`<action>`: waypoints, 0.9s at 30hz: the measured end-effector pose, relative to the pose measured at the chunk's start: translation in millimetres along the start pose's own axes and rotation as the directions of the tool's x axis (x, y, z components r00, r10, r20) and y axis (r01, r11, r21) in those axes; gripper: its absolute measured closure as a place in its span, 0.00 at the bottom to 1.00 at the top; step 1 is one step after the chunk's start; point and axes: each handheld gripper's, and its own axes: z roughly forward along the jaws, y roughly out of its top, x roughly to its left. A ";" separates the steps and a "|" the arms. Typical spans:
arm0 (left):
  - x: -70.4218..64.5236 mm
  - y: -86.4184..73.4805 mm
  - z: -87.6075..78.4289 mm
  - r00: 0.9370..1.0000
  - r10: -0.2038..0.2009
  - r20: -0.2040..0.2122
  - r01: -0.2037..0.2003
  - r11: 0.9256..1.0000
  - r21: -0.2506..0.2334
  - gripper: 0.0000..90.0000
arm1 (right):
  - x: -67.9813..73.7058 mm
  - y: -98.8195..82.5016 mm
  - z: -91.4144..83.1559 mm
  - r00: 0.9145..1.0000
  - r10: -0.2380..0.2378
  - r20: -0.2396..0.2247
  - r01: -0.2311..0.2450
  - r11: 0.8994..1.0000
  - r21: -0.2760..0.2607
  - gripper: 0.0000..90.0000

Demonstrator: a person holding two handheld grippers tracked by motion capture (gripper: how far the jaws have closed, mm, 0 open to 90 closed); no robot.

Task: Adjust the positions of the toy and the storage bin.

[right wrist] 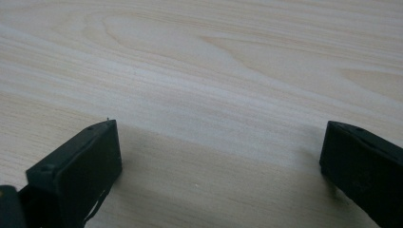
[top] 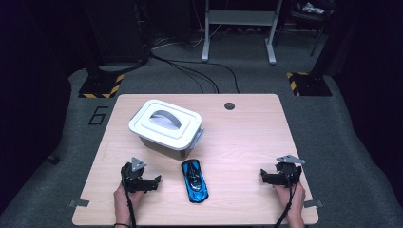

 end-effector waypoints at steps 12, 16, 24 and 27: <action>0.1 0.0 -0.1 1.000 -0.002 -0.004 0.002 1.000 0.000 0.00 | 16.9 8.2 -10.8 0.998 0.016 -0.053 -0.016 1.000 -0.013 0.00; 0.0 0.0 -0.1 1.000 -0.003 -0.004 0.003 1.000 -0.001 0.00 | 37.0 16.0 -16.8 0.997 -0.020 -0.076 0.018 1.000 -0.019 0.00; 0.0 0.0 -0.1 1.000 -0.003 -0.004 0.003 1.000 -0.001 0.00 | 66.3 28.6 -18.9 0.992 -0.047 -0.121 0.044 0.999 -0.032 0.00; 0.1 0.0 -0.1 1.000 -0.002 -0.003 0.002 1.000 0.000 0.00 | 80.9 32.8 -18.6 0.989 -0.049 -0.137 0.045 0.998 -0.032 0.00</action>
